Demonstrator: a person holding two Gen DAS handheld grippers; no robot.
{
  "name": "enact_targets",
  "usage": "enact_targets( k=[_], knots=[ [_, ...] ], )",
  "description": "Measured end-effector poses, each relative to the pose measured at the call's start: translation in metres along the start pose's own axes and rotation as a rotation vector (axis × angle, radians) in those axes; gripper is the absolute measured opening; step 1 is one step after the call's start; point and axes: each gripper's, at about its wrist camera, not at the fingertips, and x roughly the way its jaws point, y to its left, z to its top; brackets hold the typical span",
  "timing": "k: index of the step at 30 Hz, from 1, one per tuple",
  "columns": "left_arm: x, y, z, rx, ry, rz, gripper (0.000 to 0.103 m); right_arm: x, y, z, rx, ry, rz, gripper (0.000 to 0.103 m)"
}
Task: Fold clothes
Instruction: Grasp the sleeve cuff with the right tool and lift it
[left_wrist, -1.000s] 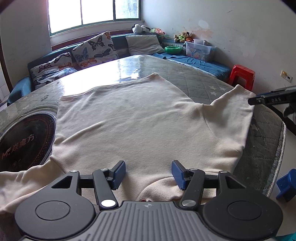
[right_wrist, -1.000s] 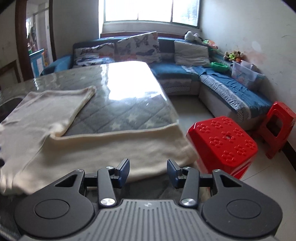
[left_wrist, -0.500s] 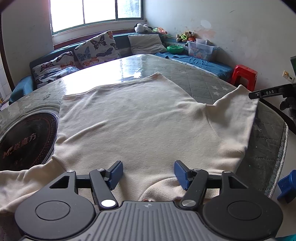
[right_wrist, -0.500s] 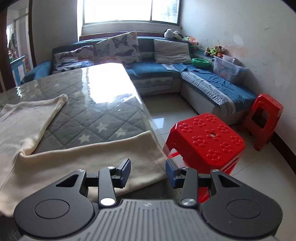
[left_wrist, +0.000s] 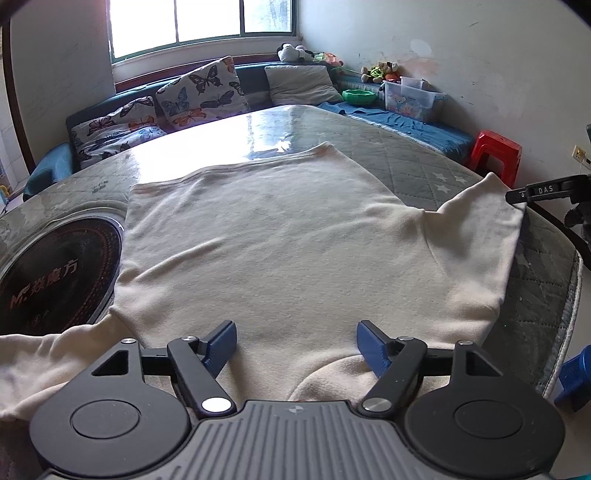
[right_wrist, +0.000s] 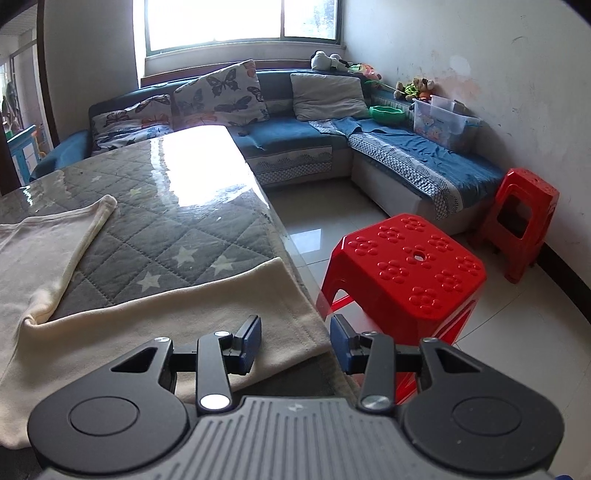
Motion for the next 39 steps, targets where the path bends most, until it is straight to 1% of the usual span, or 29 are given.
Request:
enact_targets(
  k=[5, 7, 10, 12, 13, 17, 20, 24, 28, 34, 39],
  knots=[
    [0.001, 0.002, 0.001, -0.005, 0.002, 0.006, 0.077, 0.002, -0.003, 0.0, 0.02, 0.002, 0.008, 0.041],
    [0.001, 0.002, 0.001, -0.008, 0.004, 0.008, 0.078, 0.002, -0.003, -0.001, 0.023, 0.002, 0.016, 0.04],
    [0.002, 0.002, 0.001, -0.008, 0.005, 0.01, 0.079, 0.001, -0.004, -0.001, 0.022, -0.001, 0.03, 0.03],
    [0.002, 0.002, 0.002, -0.008, 0.006, 0.013, 0.079, 0.001, -0.003, 0.0, 0.022, -0.003, 0.037, 0.019],
    [0.002, 0.003, 0.002, -0.009, 0.007, 0.014, 0.079, 0.0, -0.003, 0.001, 0.025, -0.003, 0.045, 0.015],
    [0.002, 0.005, 0.004, -0.012, 0.007, 0.026, 0.079, -0.006, -0.003, 0.001, 0.033, -0.021, 0.059, 0.01],
    [0.0, 0.007, 0.006, -0.021, 0.004, 0.038, 0.079, -0.015, -0.006, 0.003, 0.044, -0.051, 0.065, 0.009],
    [-0.005, 0.004, 0.012, -0.018, -0.016, 0.029, 0.079, -0.026, -0.013, 0.004, 0.062, -0.079, 0.065, 0.009],
    [-0.008, -0.011, 0.019, 0.011, -0.035, -0.009, 0.079, -0.025, -0.017, 0.002, 0.042, -0.053, 0.053, 0.009],
    [-0.002, -0.041, 0.026, 0.071, -0.042, -0.067, 0.079, -0.034, -0.017, 0.007, 0.053, -0.071, 0.076, 0.009],
    [0.005, -0.06, 0.028, 0.1, -0.042, -0.106, 0.079, -0.055, -0.01, 0.021, 0.046, -0.107, 0.125, 0.009]
  ],
)
